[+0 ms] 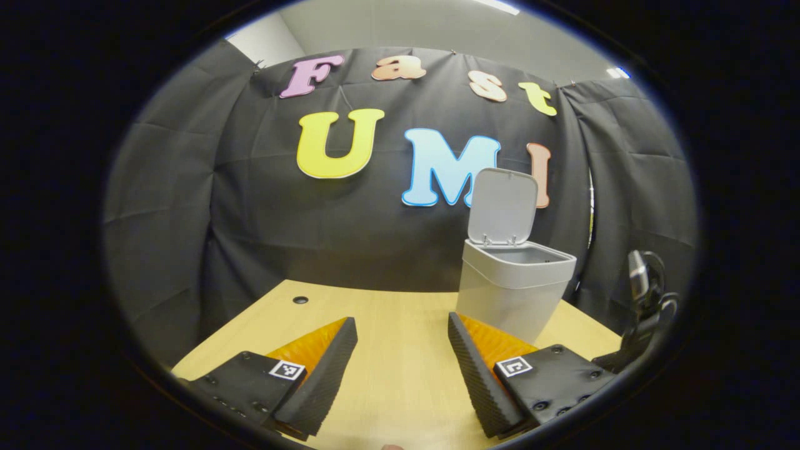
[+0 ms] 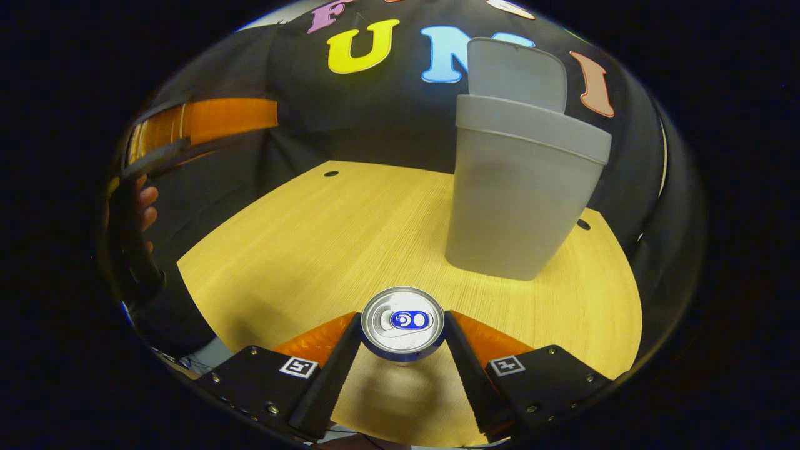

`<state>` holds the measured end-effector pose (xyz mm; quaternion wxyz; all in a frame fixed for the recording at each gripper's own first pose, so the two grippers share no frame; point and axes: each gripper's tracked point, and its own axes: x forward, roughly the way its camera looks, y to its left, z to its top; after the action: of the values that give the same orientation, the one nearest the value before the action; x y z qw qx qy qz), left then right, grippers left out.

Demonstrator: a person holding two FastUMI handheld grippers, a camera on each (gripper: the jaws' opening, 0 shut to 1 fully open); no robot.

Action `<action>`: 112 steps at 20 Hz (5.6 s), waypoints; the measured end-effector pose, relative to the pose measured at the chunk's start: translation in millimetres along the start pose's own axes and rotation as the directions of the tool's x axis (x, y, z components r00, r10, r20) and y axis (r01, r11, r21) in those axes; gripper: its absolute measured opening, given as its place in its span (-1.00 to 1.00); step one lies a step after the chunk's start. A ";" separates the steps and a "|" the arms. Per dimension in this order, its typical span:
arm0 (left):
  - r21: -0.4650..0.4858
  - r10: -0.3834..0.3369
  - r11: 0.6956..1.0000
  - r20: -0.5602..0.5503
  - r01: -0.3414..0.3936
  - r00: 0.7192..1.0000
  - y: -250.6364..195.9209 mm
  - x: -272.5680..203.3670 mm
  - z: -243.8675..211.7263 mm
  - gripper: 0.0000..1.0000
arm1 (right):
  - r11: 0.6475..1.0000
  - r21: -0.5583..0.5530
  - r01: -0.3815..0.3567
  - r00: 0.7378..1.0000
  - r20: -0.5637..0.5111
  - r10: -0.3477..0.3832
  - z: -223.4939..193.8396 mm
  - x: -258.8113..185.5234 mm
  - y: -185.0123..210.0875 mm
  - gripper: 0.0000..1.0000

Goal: Press the lid of the desktop garbage bin to open it, pick up the crumpled paper on the desktop and throw it into the bin, then pick up the pop can on the desktop and drop it into the bin, and finally close the garbage bin lid.

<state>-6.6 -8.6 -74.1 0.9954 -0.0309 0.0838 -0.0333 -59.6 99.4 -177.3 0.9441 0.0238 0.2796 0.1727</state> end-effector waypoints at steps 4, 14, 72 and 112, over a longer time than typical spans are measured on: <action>0.000 -0.022 1.000 -0.013 0.022 1.000 -7.7 4.5 -7.4 0.92 | 0.999 0.034 0.041 0.994 0.100 -0.044 43.7 -17.2 -24.2 0.68; -0.013 -0.037 0.999 -0.009 0.036 0.999 -14.6 11.4 -4.8 0.92 | 0.993 0.069 0.096 0.937 0.331 -0.114 145.5 -59.9 -59.5 0.68; -0.097 -0.036 0.995 0.003 0.036 0.999 6.6 59.6 -1.5 0.93 | 0.953 0.081 0.293 0.766 0.576 -0.285 394.8 -22.0 -168.6 0.80; -0.126 -0.042 0.991 0.019 0.044 0.999 -18.1 21.4 -7.0 0.91 | 0.962 0.142 0.235 0.804 0.528 -0.275 335.9 -19.3 -166.3 0.81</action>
<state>12.1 -28.6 -83.3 0.9912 -0.0958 0.0772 -0.0494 157.5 -46.0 92.2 0.9975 0.0669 0.0073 0.0207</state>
